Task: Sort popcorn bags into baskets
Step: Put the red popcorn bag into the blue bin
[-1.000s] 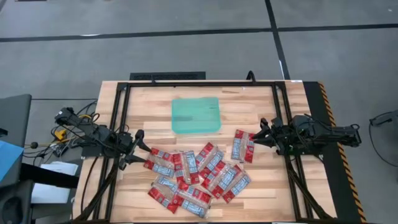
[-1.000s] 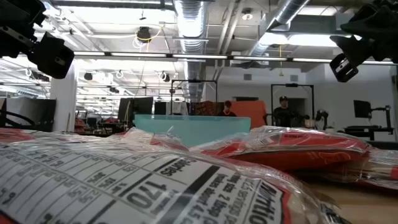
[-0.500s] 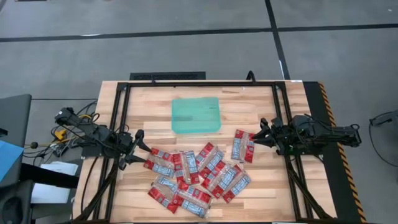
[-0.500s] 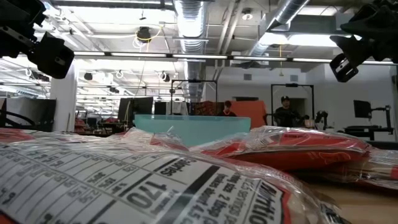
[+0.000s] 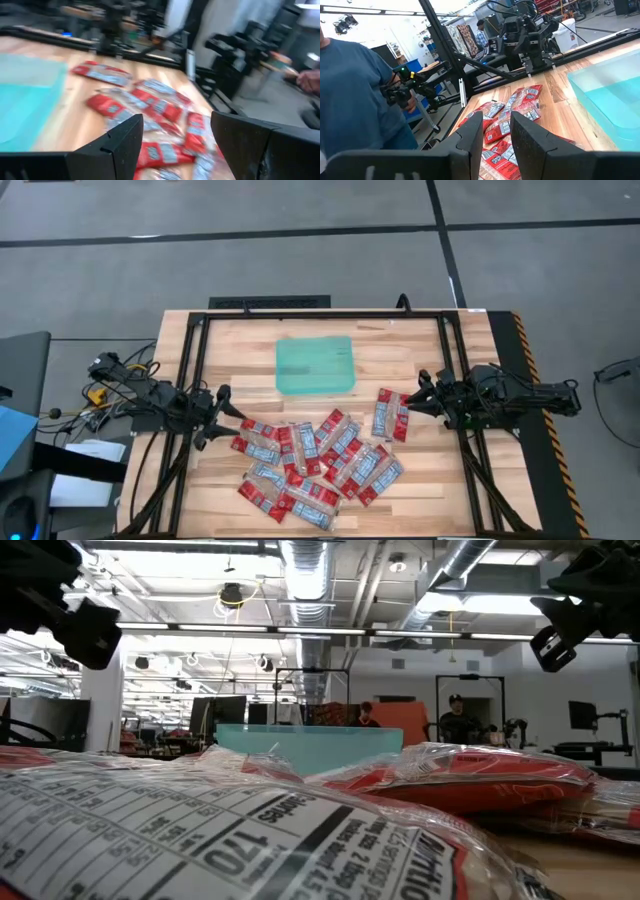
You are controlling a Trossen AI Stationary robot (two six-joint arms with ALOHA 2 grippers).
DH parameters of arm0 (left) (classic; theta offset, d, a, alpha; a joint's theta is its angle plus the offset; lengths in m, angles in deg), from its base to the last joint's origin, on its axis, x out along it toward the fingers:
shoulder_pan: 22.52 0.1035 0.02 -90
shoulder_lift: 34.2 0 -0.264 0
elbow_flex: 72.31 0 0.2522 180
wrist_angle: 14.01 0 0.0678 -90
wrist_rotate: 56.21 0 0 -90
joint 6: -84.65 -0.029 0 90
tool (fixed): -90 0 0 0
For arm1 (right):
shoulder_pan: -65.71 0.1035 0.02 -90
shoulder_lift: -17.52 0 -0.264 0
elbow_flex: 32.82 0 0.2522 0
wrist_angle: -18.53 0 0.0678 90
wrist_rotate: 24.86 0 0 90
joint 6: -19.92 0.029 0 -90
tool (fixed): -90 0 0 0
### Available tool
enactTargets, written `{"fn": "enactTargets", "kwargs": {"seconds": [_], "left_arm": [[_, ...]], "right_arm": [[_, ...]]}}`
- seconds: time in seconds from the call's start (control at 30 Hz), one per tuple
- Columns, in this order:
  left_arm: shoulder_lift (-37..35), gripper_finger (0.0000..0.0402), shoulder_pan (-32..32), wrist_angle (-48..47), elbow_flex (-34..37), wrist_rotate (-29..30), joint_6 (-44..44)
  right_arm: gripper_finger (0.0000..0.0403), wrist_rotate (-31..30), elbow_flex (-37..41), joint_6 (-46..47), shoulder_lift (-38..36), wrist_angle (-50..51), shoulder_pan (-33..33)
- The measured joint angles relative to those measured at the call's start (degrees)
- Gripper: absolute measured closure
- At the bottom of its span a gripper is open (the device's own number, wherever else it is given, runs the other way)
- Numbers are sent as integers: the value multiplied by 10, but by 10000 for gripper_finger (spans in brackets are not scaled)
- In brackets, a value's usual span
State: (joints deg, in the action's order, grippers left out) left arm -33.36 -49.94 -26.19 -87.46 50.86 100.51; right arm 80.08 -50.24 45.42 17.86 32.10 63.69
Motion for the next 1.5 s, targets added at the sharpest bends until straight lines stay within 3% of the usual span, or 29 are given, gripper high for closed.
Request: {"fn": "enactTargets", "kwargs": {"seconds": [0.47,0.6,0.77,0.9,1.07,1.17,1.3,1.5], "left_arm": [[0,177,0,9,0,146,213],[0,177,0,16,0,228,246],[21,177,0,13,-15,179,337],[80,177,2,11,-72,169,338],[168,177,27,-96,-173,161,365],[213,177,49,-195,-228,113,431],[276,177,84,-281,-286,29,488],[395,177,153,-372,-344,-83,450]], "right_arm": [[279,0,0,0,0,0,0],[280,0,0,0,0,0,0],[280,0,0,0,0,0,0],[279,-2,0,0,0,0,0],[280,-27,0,0,0,0,0],[279,-36,0,11,0,-1,0],[280,-39,0,118,0,-1,5],[280,-82,0,138,0,-3,5]]}}
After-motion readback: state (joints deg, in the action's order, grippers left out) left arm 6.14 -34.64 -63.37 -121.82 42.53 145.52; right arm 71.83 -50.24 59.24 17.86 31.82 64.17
